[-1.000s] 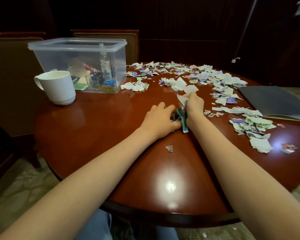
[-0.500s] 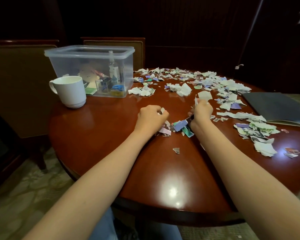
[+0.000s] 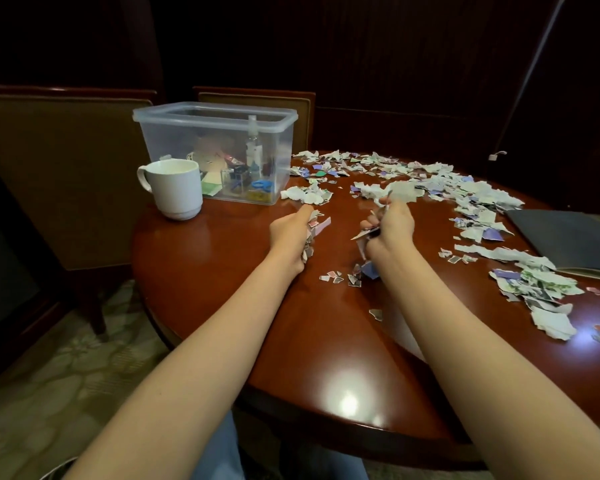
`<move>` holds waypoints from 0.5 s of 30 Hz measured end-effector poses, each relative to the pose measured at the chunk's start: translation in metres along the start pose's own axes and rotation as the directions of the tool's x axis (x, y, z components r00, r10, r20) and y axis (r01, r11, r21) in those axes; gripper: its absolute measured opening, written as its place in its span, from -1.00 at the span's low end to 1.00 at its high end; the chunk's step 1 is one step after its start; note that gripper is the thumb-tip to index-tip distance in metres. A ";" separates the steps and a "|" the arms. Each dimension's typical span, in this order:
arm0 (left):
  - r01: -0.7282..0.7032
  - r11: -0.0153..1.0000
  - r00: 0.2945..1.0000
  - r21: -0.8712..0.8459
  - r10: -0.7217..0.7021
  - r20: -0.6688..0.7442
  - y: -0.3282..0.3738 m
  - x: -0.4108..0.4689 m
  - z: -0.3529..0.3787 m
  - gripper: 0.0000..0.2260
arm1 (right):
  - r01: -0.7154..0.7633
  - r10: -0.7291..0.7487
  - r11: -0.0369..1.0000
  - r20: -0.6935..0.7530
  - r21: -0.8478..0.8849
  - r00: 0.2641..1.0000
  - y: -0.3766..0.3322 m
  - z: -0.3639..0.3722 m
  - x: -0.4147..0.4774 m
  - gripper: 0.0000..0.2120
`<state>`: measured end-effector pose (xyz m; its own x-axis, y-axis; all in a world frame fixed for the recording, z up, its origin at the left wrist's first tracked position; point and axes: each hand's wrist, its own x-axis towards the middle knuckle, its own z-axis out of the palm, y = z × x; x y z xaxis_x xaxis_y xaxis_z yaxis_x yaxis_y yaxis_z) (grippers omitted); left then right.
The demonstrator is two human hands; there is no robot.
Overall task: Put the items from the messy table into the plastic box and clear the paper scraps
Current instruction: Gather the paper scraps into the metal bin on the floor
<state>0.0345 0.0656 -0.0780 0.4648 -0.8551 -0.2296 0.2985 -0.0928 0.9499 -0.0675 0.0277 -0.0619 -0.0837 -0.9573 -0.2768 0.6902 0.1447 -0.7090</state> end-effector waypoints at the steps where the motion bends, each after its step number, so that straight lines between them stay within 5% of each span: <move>1: 0.005 1.000 1.000 -0.020 -0.005 -0.008 0.001 0.000 -0.003 -0.79 | -0.034 0.034 0.999 0.018 0.027 0.999 0.004 0.004 -0.002 -0.69; 15: -0.074 0.992 0.981 -0.101 0.054 -0.188 0.021 -0.006 -0.097 -0.79 | -0.263 0.271 0.962 0.199 -0.069 0.942 0.094 0.081 -0.039 -0.70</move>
<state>0.1191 0.1184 -0.0778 0.6288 -0.7475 -0.2141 0.3464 0.0228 0.9378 0.0585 0.0587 -0.0651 0.2516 -0.9121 -0.3237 0.6364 0.4079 -0.6546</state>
